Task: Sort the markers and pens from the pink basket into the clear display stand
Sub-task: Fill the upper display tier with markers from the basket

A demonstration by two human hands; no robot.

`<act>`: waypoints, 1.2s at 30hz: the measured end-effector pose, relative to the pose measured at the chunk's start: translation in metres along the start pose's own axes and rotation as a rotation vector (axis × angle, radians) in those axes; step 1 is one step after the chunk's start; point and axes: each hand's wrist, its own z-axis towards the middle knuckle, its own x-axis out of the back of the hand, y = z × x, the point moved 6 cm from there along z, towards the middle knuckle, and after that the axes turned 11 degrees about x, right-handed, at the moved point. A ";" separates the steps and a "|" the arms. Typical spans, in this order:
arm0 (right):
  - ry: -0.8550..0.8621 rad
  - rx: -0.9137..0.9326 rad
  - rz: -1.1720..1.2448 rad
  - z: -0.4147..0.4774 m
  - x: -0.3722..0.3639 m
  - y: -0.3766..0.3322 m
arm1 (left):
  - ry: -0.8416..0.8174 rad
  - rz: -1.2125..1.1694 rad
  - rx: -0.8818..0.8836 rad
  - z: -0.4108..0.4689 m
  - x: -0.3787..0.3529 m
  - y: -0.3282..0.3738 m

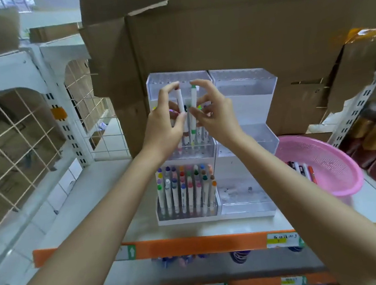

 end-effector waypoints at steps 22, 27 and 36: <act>0.116 0.108 -0.253 0.003 -0.010 0.006 | -0.007 0.112 -0.178 0.023 -0.012 -0.024; 0.110 0.108 -0.260 0.002 -0.011 0.007 | -0.011 0.149 -0.185 0.024 -0.010 -0.026; 0.095 0.089 -0.247 -0.004 -0.012 0.006 | 0.002 0.283 -0.217 0.022 -0.013 -0.032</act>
